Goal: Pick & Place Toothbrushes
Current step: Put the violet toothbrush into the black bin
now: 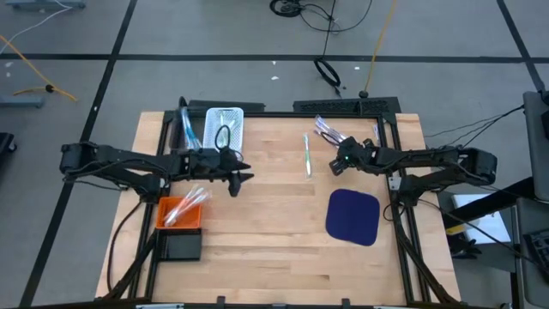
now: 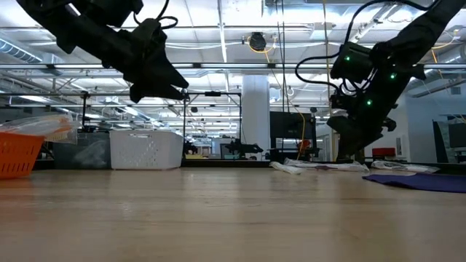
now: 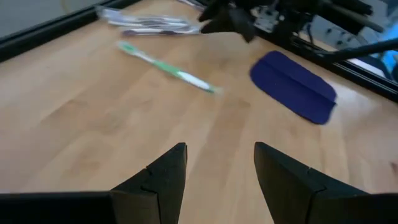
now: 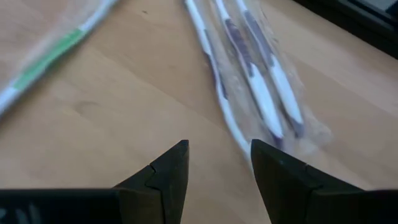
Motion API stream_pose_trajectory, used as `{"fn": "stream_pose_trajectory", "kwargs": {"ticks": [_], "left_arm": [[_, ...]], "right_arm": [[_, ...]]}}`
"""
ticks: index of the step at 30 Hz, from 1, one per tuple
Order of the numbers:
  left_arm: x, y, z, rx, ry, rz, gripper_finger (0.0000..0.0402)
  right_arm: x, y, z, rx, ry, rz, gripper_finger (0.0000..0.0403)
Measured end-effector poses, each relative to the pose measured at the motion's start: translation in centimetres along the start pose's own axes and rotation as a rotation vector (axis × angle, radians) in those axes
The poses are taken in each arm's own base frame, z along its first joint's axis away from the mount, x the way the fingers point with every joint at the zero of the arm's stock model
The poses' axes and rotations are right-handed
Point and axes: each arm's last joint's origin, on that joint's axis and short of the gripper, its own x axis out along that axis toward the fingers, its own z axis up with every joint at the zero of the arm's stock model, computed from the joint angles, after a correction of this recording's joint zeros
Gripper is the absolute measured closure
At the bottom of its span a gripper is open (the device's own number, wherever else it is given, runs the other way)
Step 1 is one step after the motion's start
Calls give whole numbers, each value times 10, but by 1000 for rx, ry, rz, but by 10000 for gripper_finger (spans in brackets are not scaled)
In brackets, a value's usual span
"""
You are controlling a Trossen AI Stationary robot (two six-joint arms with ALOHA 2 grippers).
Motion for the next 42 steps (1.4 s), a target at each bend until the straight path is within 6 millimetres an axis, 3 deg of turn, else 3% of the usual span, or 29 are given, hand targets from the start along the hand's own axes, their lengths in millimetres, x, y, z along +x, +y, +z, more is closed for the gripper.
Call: {"fn": "stream_pose_trajectory", "kwargs": {"ticks": [6, 16, 24, 28, 34, 42], "left_arm": [[0, -8, -3, 21, 11, -30, 215], [-2, -16, -5, 38, 8, -73, 215], [-2, -18, -3, 58, -8, -86, 215], [-2, -18, -3, 58, -8, -86, 215], [-2, -18, -3, 58, -7, -86, 215], [-2, -18, -3, 59, -8, -86, 215]], "right_arm": [[4, -9, -2, 2, 36, -40, 239], [12, -19, -26, -9, 93, -65, 239], [13, -19, -26, -4, 71, -65, 245], [13, -18, -22, -2, 43, -30, 283], [16, -24, -25, 11, 112, -19, 391], [14, -19, -24, 26, 97, 36, 402]]}}
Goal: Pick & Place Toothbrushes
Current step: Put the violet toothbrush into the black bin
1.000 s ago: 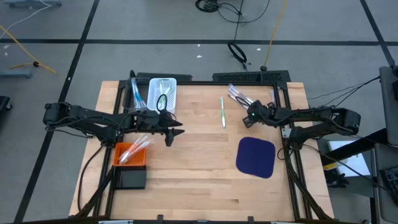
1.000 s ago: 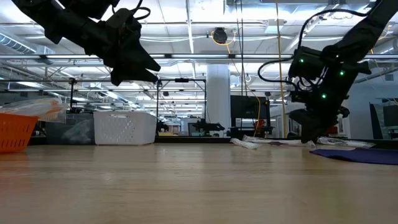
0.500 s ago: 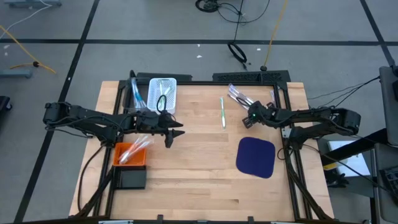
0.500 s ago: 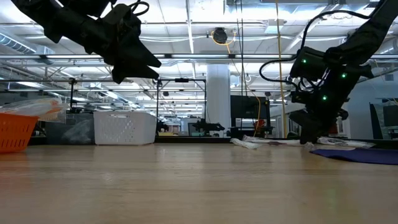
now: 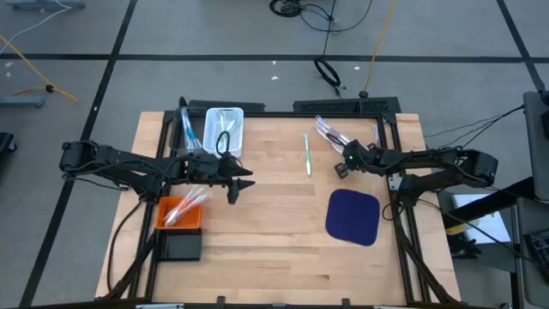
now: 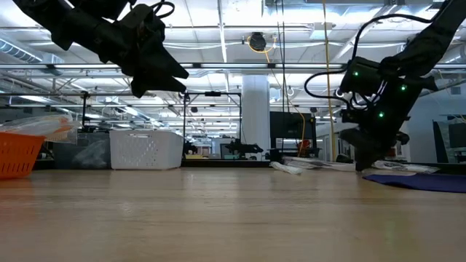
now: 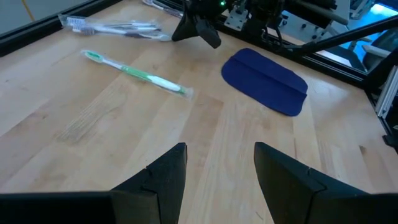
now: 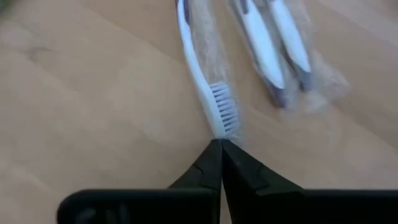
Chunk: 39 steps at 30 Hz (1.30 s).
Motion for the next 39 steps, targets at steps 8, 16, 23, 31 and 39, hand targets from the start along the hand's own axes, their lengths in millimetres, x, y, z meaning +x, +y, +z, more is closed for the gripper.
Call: {"fn": "stream_pose_trajectory", "kwargs": {"ticks": [8, 16, 23, 31, 39], "left_arm": [[0, -1, 3, -3, -30, -2, 215], [0, -2, 8, -12, -82, -18, 215], [-1, -5, 12, -11, -130, -39, 215], [-3, -18, 16, 52, -196, -103, 215], [1, -26, 12, 60, -202, -138, 215]], "right_arm": [[-23, 25, 16, -50, -117, 127, 403], [-71, 55, 33, -91, -355, 357, 403], [-107, 78, 34, -129, -550, 575, 403], [-126, 93, 28, -166, -647, 710, 403], [-130, 106, 24, -185, -685, 767, 403]]}}
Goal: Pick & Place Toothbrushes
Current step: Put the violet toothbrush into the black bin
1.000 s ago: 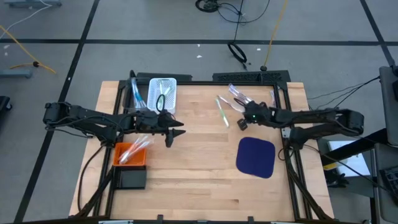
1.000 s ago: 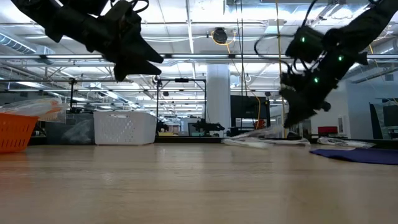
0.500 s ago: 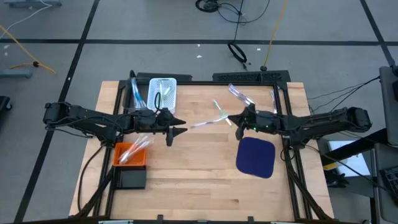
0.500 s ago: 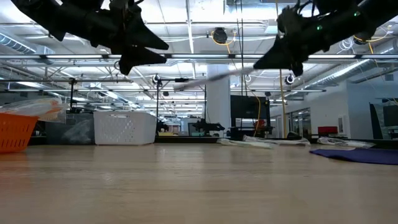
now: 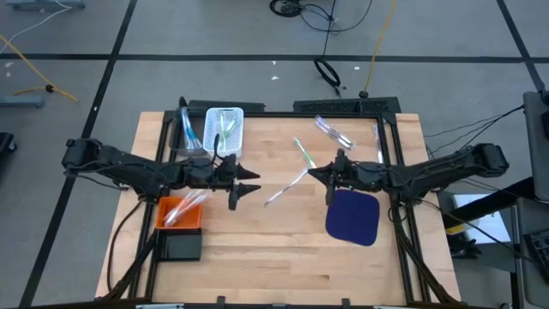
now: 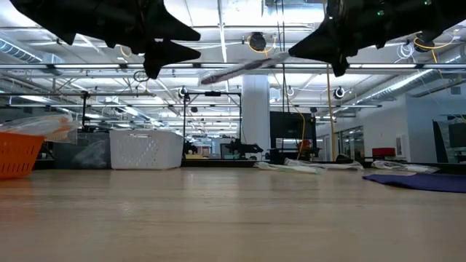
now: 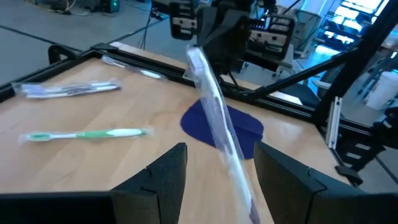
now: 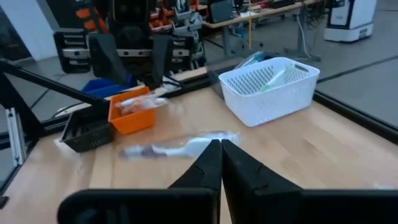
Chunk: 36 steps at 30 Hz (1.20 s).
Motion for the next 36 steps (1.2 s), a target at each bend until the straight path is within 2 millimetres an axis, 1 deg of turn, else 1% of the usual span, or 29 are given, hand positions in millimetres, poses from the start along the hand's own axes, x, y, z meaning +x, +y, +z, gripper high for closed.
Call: {"fn": "stream_pose_trajectory", "kwargs": {"ticks": [2, 6, 10, 14, 17, 20, 23, 27, 31, 36], "left_arm": [[5, -2, -2, -7, -10, -20, 215], [21, -2, -12, -30, 7, -42, 215], [39, -2, -18, -52, 3, -43, 215], [60, -1, -22, -46, 37, -23, 215], [80, -4, -21, -45, 39, -22, 215], [101, -4, -26, -43, 74, -11, 215], [115, -3, -25, -42, 109, 5, 215], [122, -3, -22, -42, 143, 0, 215], [123, -9, -19, -3, 130, -23, 215], [124, -12, -22, 11, 123, -36, 215]], "right_arm": [[4, 2, -2, -4, -3, 5, 403], [10, 3, -7, -11, 4, 4, 403], [14, 4, -9, -9, -3, 7, 403], [14, 4, -9, -6, -9, 8, 403], [14, 4, -8, -6, -19, 12, 403], [13, 6, -8, -16, -22, 20, 403], [12, 9, -9, -24, -18, 33, 403], [11, 11, -9, -32, -18, 43, 403], [12, 11, -9, -31, -21, 37, 403], [11, 11, -8, -27, -32, 41, 403]]}}
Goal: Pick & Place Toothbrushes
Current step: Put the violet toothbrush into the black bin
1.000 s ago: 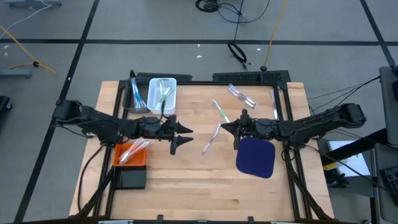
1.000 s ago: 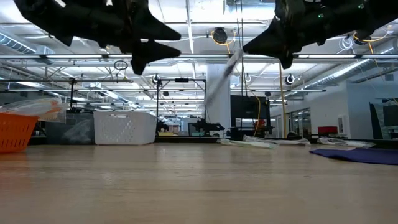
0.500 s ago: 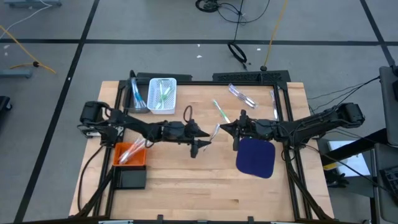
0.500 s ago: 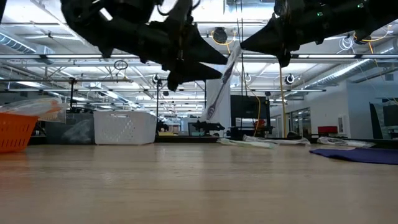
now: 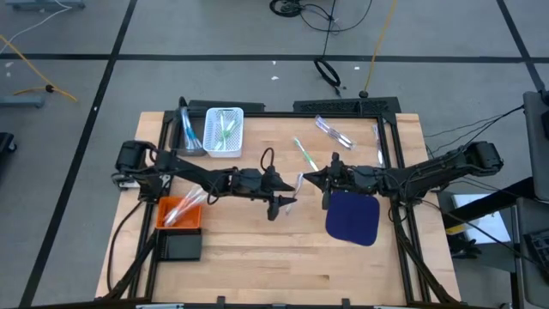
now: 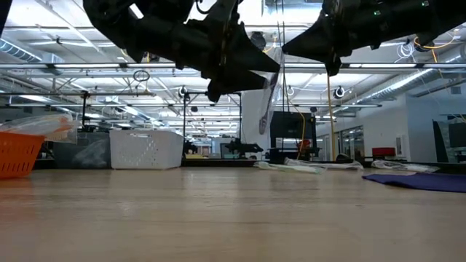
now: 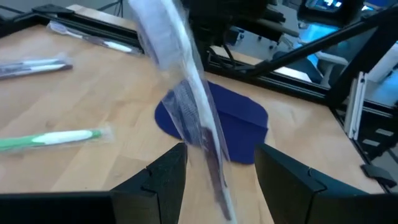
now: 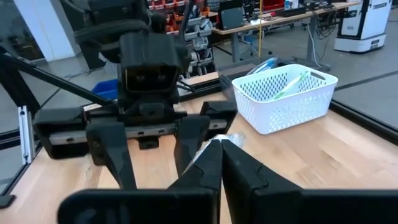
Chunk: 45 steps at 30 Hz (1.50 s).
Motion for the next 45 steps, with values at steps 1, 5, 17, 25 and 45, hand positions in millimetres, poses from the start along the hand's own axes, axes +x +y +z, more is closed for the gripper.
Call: {"fn": "stream_pose_trajectory", "kwargs": {"ticks": [1, 5, 17, 25, 45], "left_arm": [[1, 0, -1, -1, 3, 1, 215], [6, 2, -6, -2, -7, 8, 215], [7, 7, -10, 13, 15, 34, 388], [7, 10, -11, -12, 38, 46, 397], [-111, -64, 8, -50, 453, 81, 400]], "right_arm": [[0, 0, 0, 1, -1, 0, 403], [0, 0, 0, 0, -1, -1, 403], [0, 0, -1, -4, 12, -3, 403], [0, -1, -2, -30, 15, -4, 402], [0, 1, -2, -50, 20, 29, 281]]}}
